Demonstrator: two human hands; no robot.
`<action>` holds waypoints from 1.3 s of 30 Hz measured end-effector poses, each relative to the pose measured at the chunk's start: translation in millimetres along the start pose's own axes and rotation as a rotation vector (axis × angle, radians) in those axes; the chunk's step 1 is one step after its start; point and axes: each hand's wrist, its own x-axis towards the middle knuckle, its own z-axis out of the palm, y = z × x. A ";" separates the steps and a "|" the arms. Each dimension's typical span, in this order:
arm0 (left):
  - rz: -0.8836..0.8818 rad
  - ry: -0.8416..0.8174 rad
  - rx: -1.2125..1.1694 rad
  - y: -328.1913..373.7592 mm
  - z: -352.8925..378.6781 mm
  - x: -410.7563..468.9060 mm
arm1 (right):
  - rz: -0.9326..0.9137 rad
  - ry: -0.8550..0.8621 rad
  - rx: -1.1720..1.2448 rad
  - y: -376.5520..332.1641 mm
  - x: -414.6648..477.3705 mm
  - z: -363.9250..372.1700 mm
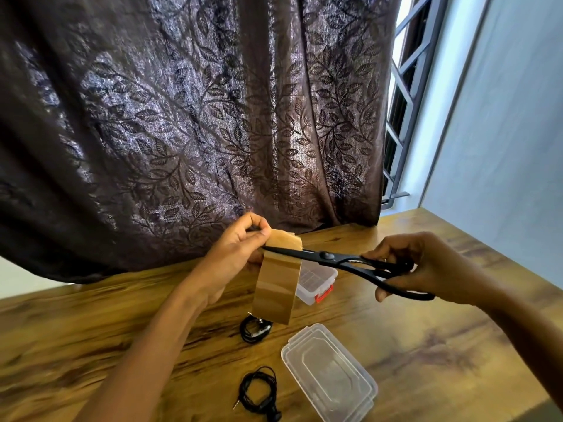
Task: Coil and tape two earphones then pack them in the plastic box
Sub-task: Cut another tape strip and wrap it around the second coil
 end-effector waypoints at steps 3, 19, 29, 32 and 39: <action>-0.017 0.011 0.008 -0.6 0.6 0.2 | -0.019 0.025 -0.042 2.2 -1.5 2.7; -0.180 0.171 -0.019 -10.6 11.1 -0.9 | -0.135 0.107 -0.231 -0.9 -10.0 20.2; -0.155 0.281 -0.053 -6.7 3.7 -8.0 | -0.033 0.276 -0.058 25.3 -30.6 25.7; -0.165 0.252 -0.063 -8.8 4.4 -12.1 | 0.056 0.455 0.039 48.4 -35.3 38.5; -0.198 0.263 -0.080 -17.1 10.6 -17.9 | 0.412 0.719 0.062 100.5 -51.3 73.5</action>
